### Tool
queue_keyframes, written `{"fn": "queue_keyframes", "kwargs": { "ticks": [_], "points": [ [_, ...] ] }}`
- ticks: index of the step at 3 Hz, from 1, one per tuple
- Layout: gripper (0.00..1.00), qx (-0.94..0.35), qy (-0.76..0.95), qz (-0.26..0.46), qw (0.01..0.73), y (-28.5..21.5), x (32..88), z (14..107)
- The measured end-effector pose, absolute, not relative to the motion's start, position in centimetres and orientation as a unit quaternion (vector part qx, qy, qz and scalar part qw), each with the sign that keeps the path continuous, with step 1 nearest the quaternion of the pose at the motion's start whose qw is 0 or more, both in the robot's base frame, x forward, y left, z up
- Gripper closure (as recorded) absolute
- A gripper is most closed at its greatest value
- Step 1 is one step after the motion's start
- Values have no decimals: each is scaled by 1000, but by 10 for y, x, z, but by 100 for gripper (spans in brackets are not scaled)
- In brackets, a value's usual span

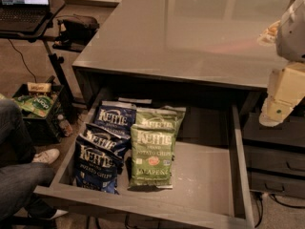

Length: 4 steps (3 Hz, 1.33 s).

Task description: Pick green jalapeno chip bag from top drawer and place on counter

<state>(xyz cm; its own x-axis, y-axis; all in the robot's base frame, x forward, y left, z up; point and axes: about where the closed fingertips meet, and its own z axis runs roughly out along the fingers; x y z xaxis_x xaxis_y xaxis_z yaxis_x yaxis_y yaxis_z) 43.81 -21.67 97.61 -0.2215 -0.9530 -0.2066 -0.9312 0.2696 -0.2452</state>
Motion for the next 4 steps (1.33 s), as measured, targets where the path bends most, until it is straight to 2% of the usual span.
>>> {"fn": "queue_keyframes", "kwargs": {
  "ticks": [1,2,3,4],
  "points": [
    [0,-603,781,-34,159,-217,438,976],
    [0,-614,771,-67,157,-203,454,976],
    [0,-633,756,-92,141,-165,475,954],
    [0,-648,749,-86,106,-132,487,920]
  ]
}}
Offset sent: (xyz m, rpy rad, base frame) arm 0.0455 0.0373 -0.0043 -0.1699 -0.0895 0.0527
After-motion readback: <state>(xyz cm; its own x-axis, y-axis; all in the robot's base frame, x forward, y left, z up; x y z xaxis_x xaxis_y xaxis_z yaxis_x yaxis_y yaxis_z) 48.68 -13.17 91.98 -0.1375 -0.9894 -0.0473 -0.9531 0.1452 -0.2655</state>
